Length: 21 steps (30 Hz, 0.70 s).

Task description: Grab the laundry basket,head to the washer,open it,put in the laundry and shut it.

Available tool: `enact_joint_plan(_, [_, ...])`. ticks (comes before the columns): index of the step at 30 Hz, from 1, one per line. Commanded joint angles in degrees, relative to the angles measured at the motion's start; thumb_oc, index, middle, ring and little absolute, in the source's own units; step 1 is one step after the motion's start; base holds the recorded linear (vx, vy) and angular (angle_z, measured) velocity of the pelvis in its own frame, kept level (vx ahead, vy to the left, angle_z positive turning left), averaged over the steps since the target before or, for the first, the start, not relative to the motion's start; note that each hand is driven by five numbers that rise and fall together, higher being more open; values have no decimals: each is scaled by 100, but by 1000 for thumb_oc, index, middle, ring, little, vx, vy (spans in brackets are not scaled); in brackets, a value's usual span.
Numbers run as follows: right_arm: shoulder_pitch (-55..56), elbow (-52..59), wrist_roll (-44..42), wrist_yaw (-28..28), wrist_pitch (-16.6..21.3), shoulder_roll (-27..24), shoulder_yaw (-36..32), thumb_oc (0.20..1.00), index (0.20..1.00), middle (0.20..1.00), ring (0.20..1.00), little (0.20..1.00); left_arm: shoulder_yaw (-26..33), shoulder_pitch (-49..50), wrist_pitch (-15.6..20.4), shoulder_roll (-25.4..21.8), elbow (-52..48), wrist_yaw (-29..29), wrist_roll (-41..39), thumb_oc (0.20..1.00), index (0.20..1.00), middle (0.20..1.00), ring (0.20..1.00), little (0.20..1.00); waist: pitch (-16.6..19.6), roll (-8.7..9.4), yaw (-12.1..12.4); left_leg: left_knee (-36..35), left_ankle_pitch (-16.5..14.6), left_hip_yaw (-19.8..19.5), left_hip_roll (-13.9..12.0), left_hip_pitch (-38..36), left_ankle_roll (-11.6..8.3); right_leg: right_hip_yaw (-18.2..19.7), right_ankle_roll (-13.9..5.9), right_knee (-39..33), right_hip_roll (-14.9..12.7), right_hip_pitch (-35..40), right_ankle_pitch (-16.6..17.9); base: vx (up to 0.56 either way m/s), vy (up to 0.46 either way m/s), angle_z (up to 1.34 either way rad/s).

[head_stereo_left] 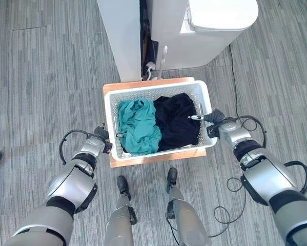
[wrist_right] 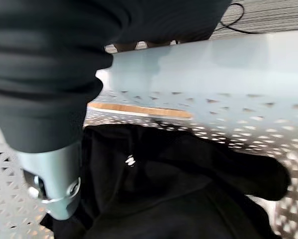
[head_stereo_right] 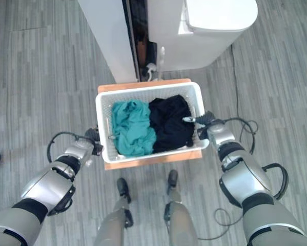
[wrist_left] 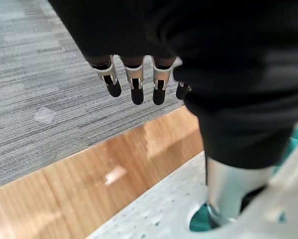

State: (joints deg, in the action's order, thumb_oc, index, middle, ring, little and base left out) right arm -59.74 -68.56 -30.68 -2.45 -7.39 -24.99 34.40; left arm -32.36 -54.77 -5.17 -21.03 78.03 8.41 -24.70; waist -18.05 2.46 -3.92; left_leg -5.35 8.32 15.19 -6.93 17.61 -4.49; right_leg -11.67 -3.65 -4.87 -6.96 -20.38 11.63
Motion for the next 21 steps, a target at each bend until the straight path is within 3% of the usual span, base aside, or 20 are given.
enact_joint_plan(1, [-650, 70, 82, 40, 253, 21, 53, 1000, 1000, 1000, 1000, 1000, -200, -874, 399, 109, -132, 59, -108, 1000, 1000, 1000, 1000, 1000, -515, -226, 96, 35, -70, -758, 80, -105, -36, 184, -456, -13, -240, 159, 27, 0, 0, 0])
enact_joint_plan(2, [-648, 70, 82, 40, 253, 20, 53, 1000, 1000, 1000, 1000, 1000, -201, -874, 399, 110, -133, 59, -109, 865, 865, 865, 865, 865, -515, -227, 96, 35, -70, -759, 80, -104, -36, 183, -456, -13, -240, 159, 27, 0, 0, 0])
enact_joint_plan(3, [-628, -10, 39, 66, 243, 21, 41, 1000, 1000, 1000, 1000, 1000, -238, -839, 393, 175, -156, 15, -122, 551, 551, 551, 551, 551, -512, -235, 102, 35, -68, -769, 88, -92, -33, 169, -455, -13, -240, 157, 29, 0, 0, 0])
enact_joint_plan(5, [-606, -151, -98, 103, 226, 62, -17, 1000, 1000, 1000, 1000, 1000, -253, -825, 391, 248, -139, -6, -190, 313, 313, 313, 313, 313, -513, -241, 108, 35, -66, -784, 85, -88, -31, 156, -451, -13, -245, 161, 26, 0, 0, 0])
enact_joint_plan(6, [-601, -216, -125, 120, 219, 93, -22, 937, 937, 937, 937, 937, -271, -824, 386, 291, -141, -26, -193, 200, 200, 200, 200, 200, -517, -242, 108, 35, -63, -791, 82, -85, -32, 154, -451, -13, -244, 161, 25, 3, -2, 3])
enact_joint_plan(8, [-587, -293, -145, 145, 207, 136, -22, 727, 727, 727, 727, 727, -305, -816, 379, 343, -157, -41, -184, 200, 200, 200, 200, 200, -516, -241, 110, 35, -60, -799, 80, -81, -32, 153, -452, -13, -243, 159, 24, 2, 1, 4])
enact_joint_plan(10, [-585, -369, -206, 154, 211, 166, -36, 200, 200, 200, 200, 200, -328, -798, 381, 398, -188, -50, -194, 200, 200, 200, 200, 200, -521, -245, 112, 35, -59, -808, 84, -69, -34, 151, -451, -13, -243, 153, 24, -1, 4, 4])
enact_joint_plan(21, [-97, 362, -475, 10, 417, 265, -264, 200, 200, 200, 200, 200, -219, -556, 498, 620, -622, 6, -448, 200, 200, 200, 200, 200, -546, -317, 89, 35, -73, -820, 103, -85, -33, 190, -451, -13, -236, 165, 5, 0, 0, 0])
